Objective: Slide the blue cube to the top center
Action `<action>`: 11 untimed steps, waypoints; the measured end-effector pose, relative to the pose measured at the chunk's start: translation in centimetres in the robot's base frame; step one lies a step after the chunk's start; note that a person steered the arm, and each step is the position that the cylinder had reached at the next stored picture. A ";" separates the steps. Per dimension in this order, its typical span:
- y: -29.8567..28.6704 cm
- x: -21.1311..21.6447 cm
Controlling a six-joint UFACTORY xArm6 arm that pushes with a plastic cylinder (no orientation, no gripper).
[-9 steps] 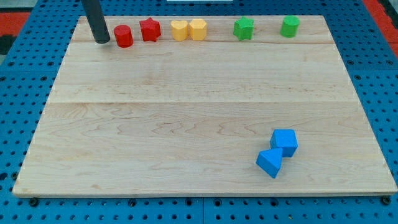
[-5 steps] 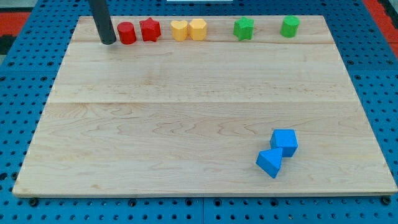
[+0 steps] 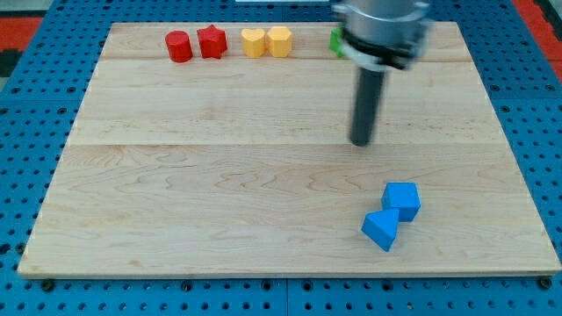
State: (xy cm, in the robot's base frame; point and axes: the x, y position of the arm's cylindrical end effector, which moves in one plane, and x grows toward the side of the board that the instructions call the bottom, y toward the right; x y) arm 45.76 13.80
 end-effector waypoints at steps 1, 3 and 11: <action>4.6 5.1; -3.0 10.9; -9.6 -5.6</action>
State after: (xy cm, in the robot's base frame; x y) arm 40.13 4.15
